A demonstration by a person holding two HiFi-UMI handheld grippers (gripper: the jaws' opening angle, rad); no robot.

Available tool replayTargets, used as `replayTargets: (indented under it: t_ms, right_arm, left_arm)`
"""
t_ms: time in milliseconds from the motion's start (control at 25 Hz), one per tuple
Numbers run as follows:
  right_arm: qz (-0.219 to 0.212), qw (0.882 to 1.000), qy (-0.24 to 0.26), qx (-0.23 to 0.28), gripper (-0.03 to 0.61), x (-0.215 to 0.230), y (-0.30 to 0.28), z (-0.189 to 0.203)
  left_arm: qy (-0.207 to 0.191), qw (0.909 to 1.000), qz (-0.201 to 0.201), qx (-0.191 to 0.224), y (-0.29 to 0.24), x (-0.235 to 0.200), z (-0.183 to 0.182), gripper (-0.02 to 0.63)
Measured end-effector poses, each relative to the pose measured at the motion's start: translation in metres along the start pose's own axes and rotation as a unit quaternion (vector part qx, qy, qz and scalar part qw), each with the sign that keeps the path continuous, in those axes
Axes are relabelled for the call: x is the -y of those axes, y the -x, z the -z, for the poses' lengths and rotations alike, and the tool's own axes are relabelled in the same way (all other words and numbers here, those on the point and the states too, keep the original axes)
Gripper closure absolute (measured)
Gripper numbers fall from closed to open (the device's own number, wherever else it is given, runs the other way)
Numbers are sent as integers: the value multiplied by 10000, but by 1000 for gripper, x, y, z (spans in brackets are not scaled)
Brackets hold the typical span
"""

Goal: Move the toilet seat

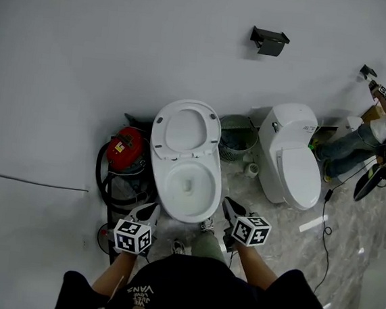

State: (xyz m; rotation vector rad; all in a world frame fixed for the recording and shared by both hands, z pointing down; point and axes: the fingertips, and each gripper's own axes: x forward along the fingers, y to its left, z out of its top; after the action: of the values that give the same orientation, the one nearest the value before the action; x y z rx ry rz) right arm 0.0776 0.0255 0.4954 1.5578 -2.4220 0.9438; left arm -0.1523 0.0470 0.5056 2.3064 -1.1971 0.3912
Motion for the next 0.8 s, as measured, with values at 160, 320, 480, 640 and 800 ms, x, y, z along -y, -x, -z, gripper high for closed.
replayTargets:
  t_ms: [160,320,480,640,800]
  right_arm:
    - [-91,9999,-3,-65,580,-10,1,10]
    - [-155,9998,59,-131,580,-19,2,17]
    - [-173,9995,202,-190,580,-24,1,21]
    - [-170,9995,194,-175,580,-26,0,20]
    - [-161,9996,185,-159,580,-23,4,22]
  left_arm:
    - [-41,10000,59,9,5,7,6,614]
    - [-13,9999,124,2,7,15,10,614]
    - [-70,9999,150,-23,10,17,14,614]
    - [-133,9998,104,-102,11,17,19,614]
    - [-76,9999,122,-3,11,21,20,614]
